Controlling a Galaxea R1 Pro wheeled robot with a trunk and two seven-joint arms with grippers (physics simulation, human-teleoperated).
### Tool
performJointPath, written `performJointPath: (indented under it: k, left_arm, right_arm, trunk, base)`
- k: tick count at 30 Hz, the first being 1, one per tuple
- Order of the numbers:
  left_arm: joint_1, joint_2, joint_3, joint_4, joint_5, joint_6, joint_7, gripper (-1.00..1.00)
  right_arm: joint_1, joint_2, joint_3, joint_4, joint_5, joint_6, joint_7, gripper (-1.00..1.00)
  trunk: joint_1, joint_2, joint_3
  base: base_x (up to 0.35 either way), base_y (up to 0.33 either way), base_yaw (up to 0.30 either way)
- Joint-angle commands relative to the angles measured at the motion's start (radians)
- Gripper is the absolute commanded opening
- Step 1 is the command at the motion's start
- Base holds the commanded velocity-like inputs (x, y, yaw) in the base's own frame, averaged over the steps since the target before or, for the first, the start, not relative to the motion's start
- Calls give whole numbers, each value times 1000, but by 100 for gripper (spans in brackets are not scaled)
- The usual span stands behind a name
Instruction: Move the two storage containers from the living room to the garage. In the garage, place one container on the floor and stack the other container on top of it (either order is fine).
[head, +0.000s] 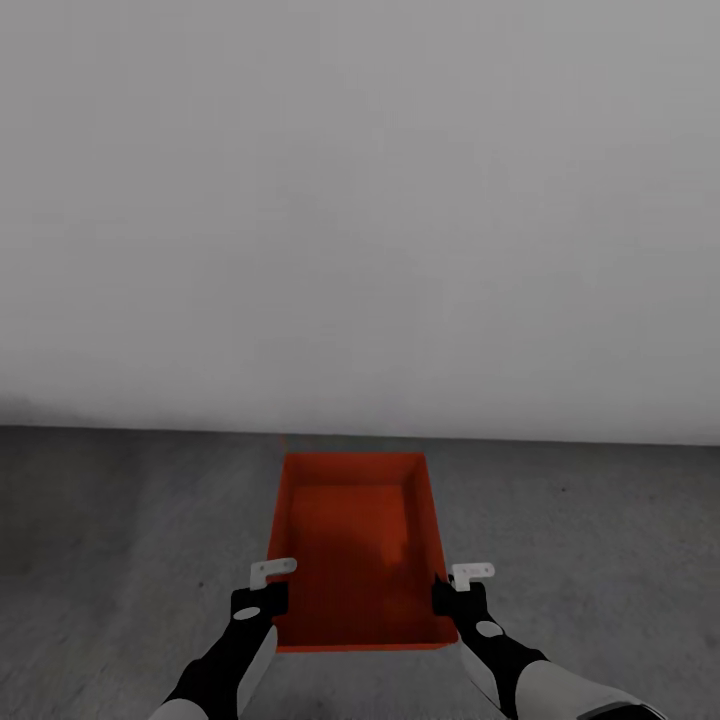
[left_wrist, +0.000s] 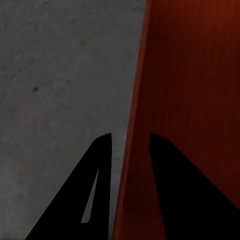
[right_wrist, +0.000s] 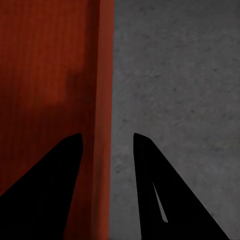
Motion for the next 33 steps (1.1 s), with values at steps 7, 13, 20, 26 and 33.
performJointPath:
  k: [7,13,20,26,33]
  left_arm:
    - [-1,1,0,-6,21,4,-3,-100]
    - [-1,1,0,-6,21,5,-3,-100]
    - [-1,1,0,-6,21,5,-3,-100]
    - [-1,1,0,-6,21,5,-3,-100]
    - [-1,1,0,-6,21,5,-3,-100]
  right_arm:
    - [-1,0,-61,2,-10,-3,-2,-100]
    - [-1,0,-61,2,-11,-2,-2,-100]
    - [-1,0,-60,2,-10,-2,-2,-100]
    - [-1,0,-60,2,-10,-3,-2,-100]
    - [-1,0,-60,2,-10,-3,-2,-100]
  trunk:
    - [27,-50,-23]
    - [50,-92,-42]
    - [77,-141,-64]
    - [100,-183,-83]
    - [127,-232,-105]
  base:
    - [0,0,0]
    - [0,0,0]
    - [0,0,0]
    - [0,0,0]
    - [0,0,0]
